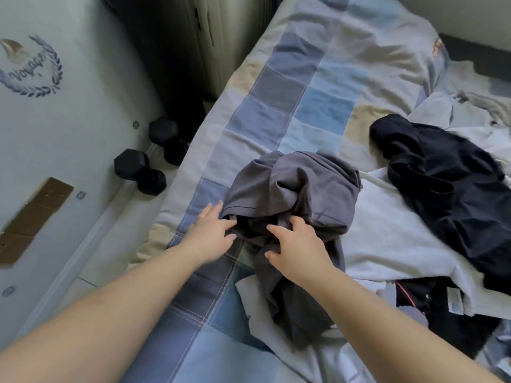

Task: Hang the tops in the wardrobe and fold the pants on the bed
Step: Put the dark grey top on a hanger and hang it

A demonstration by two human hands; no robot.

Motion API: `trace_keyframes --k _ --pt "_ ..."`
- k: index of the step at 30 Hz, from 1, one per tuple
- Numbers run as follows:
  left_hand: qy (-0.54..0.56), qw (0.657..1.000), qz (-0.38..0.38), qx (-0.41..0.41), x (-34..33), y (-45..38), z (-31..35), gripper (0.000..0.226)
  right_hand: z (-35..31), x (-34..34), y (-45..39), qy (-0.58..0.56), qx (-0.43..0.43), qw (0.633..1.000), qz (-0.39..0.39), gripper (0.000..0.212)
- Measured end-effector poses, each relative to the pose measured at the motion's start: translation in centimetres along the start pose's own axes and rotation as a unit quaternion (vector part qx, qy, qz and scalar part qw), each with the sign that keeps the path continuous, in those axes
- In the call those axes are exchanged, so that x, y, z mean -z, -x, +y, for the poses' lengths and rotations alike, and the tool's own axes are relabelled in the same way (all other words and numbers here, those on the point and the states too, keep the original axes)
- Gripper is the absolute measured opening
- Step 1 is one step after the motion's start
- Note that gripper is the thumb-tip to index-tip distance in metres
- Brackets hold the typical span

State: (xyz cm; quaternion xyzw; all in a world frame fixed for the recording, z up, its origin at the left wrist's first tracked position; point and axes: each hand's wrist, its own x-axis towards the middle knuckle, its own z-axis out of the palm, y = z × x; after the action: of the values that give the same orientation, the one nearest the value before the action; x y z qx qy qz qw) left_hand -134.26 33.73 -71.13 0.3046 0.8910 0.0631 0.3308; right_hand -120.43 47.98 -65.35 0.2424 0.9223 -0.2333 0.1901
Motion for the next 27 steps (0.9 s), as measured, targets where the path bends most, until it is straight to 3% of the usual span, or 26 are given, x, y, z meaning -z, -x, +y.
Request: trace_keyframes --k 2,4,8,10,14,17,22,27 --pt "0.014 1.000 -0.018 0.000 -0.4 -0.8 -0.3 0.049 0.0 -0.6 -0.6 -0.011 -0.002 1.000 0.015 0.056" --pt "0.069 0.998 0.002 0.002 -0.6 -1.0 -0.6 0.047 0.3 -0.6 -0.6 -0.108 -0.012 0.992 0.058 0.049" --pt "0.190 0.978 0.088 0.018 0.1 0.2 -0.5 0.043 0.7 1.0 0.8 -0.364 -0.068 0.917 0.152 0.013" --pt "0.215 0.970 0.110 0.022 1.0 1.2 0.1 0.042 0.9 2.3 1.9 -0.451 -0.085 0.871 0.174 0.017" --pt "0.268 0.953 0.137 0.011 4.1 4.8 2.9 0.040 1.3 6.7 5.2 -0.533 -0.086 0.822 0.181 0.032" --pt "0.366 0.913 0.177 0.021 6.8 7.8 5.6 0.039 1.4 10.2 8.5 -0.577 -0.083 0.791 0.185 0.035" --pt "0.456 0.844 0.283 0.006 12.3 13.6 14.4 0.046 2.1 16.0 17.7 -0.568 -0.037 0.806 0.162 0.042" --pt "0.444 0.820 0.356 -0.065 16.0 20.5 24.8 0.058 3.7 21.5 27.8 -0.532 0.018 0.825 0.189 0.045"
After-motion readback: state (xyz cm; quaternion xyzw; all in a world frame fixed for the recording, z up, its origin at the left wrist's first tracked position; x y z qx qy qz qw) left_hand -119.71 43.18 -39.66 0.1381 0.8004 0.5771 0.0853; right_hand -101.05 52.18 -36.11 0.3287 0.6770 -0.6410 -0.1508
